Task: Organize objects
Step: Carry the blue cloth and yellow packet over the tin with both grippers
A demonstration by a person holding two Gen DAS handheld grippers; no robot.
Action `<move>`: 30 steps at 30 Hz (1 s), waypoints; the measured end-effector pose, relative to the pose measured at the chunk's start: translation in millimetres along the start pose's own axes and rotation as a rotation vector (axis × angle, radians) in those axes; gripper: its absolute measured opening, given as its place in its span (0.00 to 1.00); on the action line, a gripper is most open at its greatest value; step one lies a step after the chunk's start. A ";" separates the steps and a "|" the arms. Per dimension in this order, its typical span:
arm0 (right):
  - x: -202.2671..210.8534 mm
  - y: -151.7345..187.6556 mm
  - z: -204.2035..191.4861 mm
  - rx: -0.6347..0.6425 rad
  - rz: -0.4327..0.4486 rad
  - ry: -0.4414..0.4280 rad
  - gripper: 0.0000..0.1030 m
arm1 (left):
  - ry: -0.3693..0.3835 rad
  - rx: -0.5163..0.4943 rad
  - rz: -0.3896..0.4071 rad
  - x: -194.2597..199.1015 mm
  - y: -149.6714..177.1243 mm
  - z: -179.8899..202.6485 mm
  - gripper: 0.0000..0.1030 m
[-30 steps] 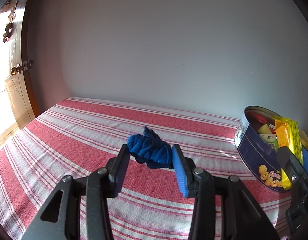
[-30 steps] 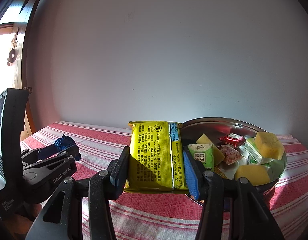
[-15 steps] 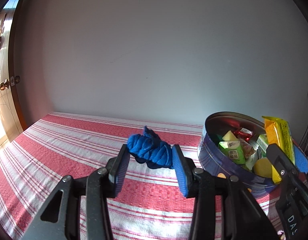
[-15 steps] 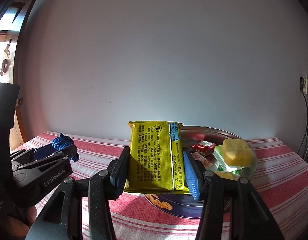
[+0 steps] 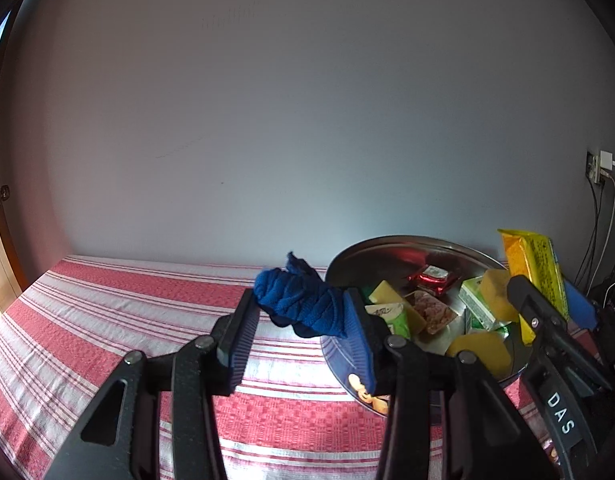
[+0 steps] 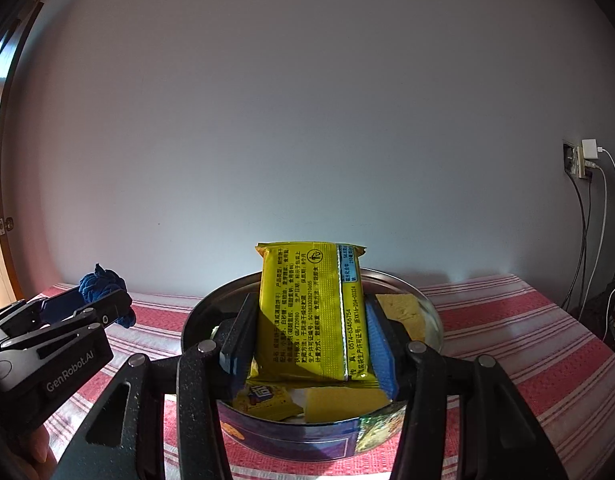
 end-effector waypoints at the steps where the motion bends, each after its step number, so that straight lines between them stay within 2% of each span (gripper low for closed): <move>1: -2.0 -0.4 4.1 -0.003 -0.001 0.009 0.51 | 0.008 -0.001 -0.003 -1.9 0.3 5.5 0.41; 14: -25.6 3.2 47.8 -0.002 -0.049 0.089 0.51 | 0.074 -0.024 -0.044 -35.5 6.7 64.5 0.41; 30: -82.6 23.0 64.2 0.063 -0.172 0.087 0.51 | 0.066 -0.044 -0.159 -90.3 27.9 94.5 0.41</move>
Point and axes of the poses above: each gripper's, at about its wrist camera, not at the fingertips, and x roughly against the way its jaws point, z to its right, y to its underside, the point moved 10 cm from there along -x, roughly the way its jaws point, and after that the axes turned 10 degrees about z, right-handed, at the moved point
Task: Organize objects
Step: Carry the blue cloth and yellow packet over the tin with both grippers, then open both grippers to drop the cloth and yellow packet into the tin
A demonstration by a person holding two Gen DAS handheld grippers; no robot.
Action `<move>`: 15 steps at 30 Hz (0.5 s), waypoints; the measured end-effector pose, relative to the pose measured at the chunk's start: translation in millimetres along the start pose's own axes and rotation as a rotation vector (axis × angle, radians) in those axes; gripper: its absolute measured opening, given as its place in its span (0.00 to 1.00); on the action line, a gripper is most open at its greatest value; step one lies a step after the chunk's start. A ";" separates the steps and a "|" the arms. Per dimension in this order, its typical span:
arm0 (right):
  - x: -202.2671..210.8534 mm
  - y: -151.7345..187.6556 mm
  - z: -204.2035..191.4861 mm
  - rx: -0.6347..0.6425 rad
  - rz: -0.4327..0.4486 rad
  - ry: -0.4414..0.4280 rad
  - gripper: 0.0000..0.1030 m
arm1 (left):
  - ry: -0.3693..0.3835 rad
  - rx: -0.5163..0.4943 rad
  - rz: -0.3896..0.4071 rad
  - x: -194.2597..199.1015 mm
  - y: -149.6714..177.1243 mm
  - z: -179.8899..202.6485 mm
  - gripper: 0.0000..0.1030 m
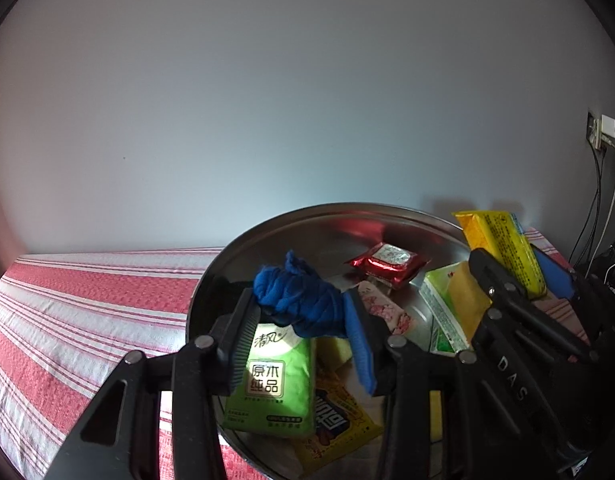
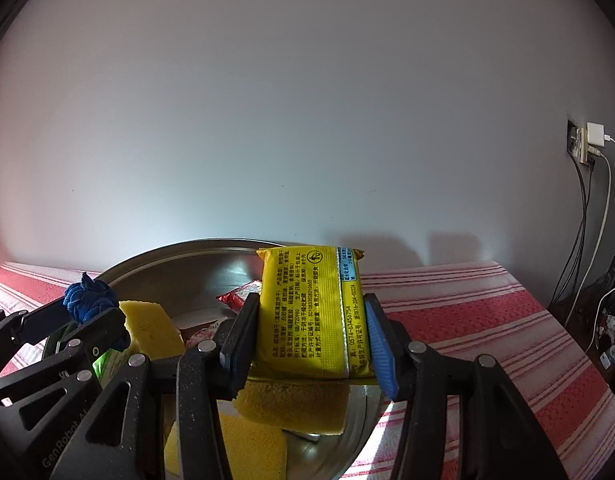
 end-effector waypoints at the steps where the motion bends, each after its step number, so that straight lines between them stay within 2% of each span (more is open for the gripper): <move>1: -2.7 -0.2 0.9 0.007 -0.001 -0.008 0.52 | -0.003 0.000 -0.006 -2.8 0.3 -0.1 0.41; 3: -4.5 -0.9 0.3 0.002 0.007 -0.030 0.54 | -0.003 -0.002 -0.027 -10.0 2.7 0.0 0.42; 5: -5.9 -0.1 -3.4 -0.014 0.002 -0.077 0.63 | -0.003 0.002 -0.045 -15.6 5.8 -0.3 0.44; 8: -6.0 1.2 -7.7 -0.045 -0.003 -0.117 0.66 | -0.038 0.034 -0.036 -15.5 5.2 -9.0 0.65; 10: -3.9 -0.9 -3.3 -0.095 -0.003 -0.130 0.67 | -0.061 0.063 -0.008 -10.1 -0.2 -17.1 0.88; 12: 0.0 -4.6 1.6 -0.173 0.007 -0.151 0.69 | -0.073 0.086 0.031 -1.5 -6.8 -23.5 0.99; 14: 5.3 -8.3 7.2 -0.238 0.029 -0.167 0.78 | -0.064 0.094 0.058 5.0 -11.3 -25.7 1.00; 15: -0.5 -7.7 17.9 -0.255 0.041 -0.169 0.79 | -0.055 0.092 0.059 7.2 -11.6 -25.1 1.00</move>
Point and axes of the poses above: each gripper's, at about its wrist camera, not at the fingertips, and x roughly against the way its jaws point, z to its right, y to its underside, the point moved 10 cm from there along -x, roughly the way its jaws point, and after that the axes turned 10 degrees about z, right-handed, at the moved point
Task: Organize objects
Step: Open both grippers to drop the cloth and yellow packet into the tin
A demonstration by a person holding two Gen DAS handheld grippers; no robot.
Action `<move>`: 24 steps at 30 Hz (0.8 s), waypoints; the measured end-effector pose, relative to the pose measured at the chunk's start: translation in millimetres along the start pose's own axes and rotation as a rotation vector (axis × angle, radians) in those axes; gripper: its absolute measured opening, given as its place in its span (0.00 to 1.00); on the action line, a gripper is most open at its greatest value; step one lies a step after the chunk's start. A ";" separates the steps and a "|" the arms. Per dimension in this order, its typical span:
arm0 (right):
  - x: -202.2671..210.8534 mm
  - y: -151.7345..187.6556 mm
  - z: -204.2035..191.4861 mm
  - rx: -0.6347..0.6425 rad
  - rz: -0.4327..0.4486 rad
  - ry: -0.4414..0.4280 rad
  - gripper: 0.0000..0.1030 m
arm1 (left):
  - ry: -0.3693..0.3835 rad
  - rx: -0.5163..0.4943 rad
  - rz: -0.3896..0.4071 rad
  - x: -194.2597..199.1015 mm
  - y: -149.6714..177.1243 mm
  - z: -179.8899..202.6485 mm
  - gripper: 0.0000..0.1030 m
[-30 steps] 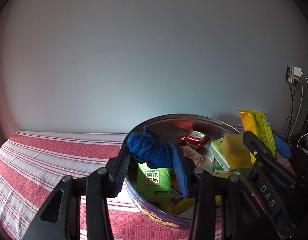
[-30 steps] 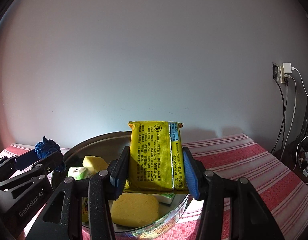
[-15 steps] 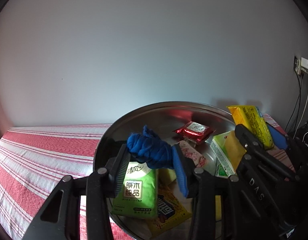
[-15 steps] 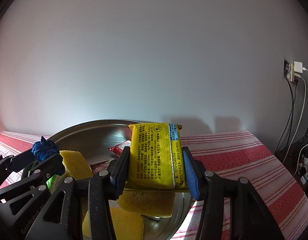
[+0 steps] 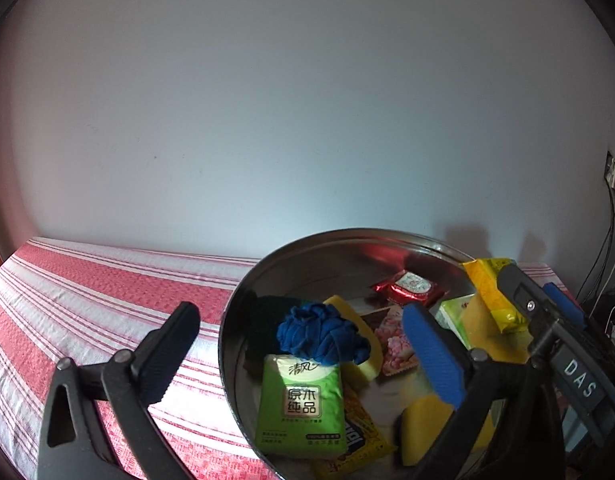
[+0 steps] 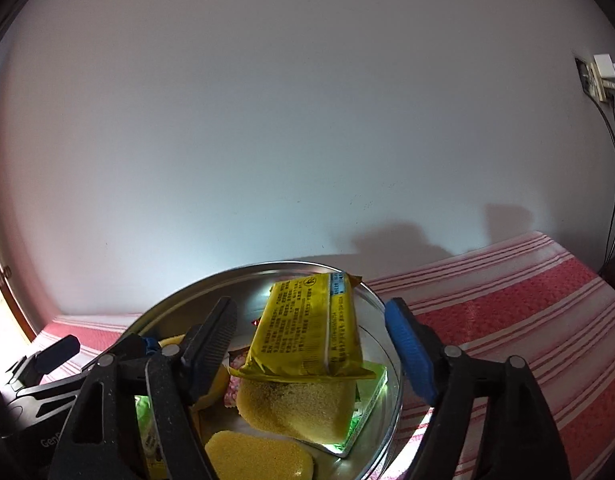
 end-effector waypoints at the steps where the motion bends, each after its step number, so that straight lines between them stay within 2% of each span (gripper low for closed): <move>1: 1.6 -4.2 -3.4 -0.008 0.011 0.000 0.79 | 0.004 -0.002 -0.001 5.9 -0.5 -1.8 1.00; 8: 14.6 -2.1 -9.4 -0.022 0.014 -0.008 0.79 | -0.017 -0.032 0.023 30.0 2.5 -11.8 1.00; 17: 54.8 -2.9 -40.9 0.067 0.060 0.065 0.79 | -0.037 -0.052 0.037 47.6 22.7 -27.0 1.00; 24: 83.8 -1.8 -56.5 0.116 0.100 0.091 0.79 | -0.051 -0.072 0.085 73.1 19.9 -36.3 1.00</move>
Point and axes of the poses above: each gripper's, at about its wrist camera, not at the fingertips, and x roughly against the way its jaws point, z to its right, y to its underside, the point moved 10 cm from there along -x, roughly the way its jaws point, and after that the axes turned 10 degrees about z, right-handed, at the moved point
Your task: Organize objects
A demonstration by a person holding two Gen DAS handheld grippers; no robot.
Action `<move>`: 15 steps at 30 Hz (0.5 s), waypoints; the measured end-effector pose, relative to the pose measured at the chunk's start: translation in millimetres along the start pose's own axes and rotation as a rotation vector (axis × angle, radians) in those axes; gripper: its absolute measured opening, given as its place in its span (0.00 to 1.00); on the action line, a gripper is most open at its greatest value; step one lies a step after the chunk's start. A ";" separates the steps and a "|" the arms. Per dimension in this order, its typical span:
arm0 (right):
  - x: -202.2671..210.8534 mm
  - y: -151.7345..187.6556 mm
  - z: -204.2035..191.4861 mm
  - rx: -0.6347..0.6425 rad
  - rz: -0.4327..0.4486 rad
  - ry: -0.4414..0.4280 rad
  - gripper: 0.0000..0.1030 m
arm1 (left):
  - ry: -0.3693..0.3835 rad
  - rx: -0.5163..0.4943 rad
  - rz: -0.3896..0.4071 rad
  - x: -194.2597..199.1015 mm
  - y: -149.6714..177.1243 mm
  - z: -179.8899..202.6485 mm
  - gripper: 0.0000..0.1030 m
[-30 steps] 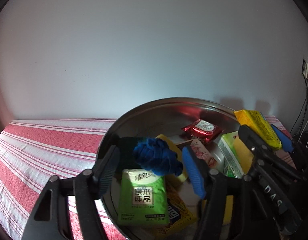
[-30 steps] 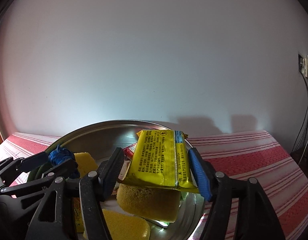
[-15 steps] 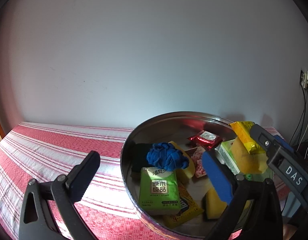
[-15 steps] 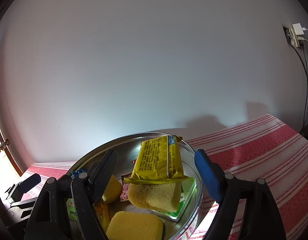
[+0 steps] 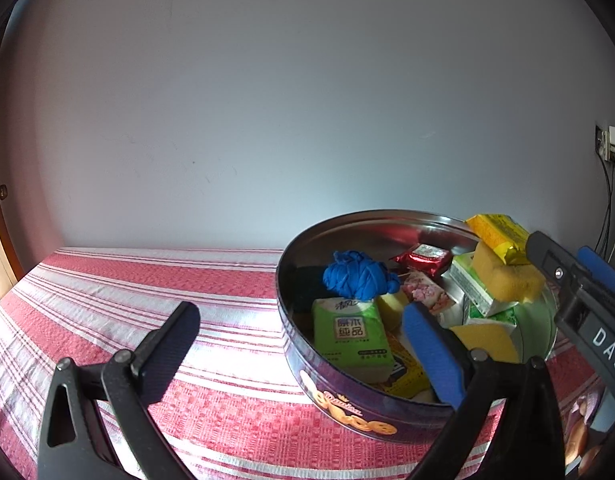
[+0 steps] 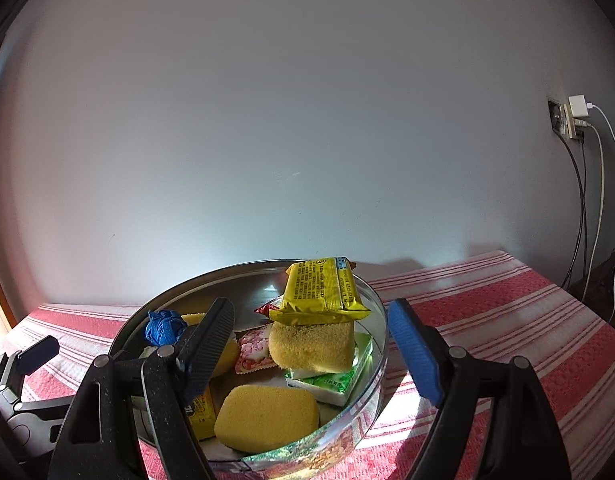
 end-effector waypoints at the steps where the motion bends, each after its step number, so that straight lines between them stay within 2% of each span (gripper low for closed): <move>1: 5.7 -1.6 -1.6 0.007 0.012 0.007 0.79 | 0.001 0.000 0.007 1.7 -0.7 -0.4 1.00; 5: 17.8 -3.9 0.4 0.023 0.058 0.032 0.79 | 0.010 -0.005 0.029 14.7 -4.1 -3.4 1.00; 9: 24.9 -7.2 4.2 0.028 0.087 0.059 0.79 | 0.006 -0.002 0.063 9.0 -4.0 2.2 1.00; 15: 36.6 -10.0 14.7 0.022 0.124 0.090 0.84 | 0.014 -0.008 0.074 19.2 -5.1 1.9 1.00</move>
Point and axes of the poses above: each gripper's, at about its wrist camera, not at the fingertips, and x roughly against the way its jaws point, z to its right, y to its underside, the point moved 10 cm from there along -x, roughly the way its jaws point, and after that the axes turned 10 degrees about z, right-handed, at the moved point
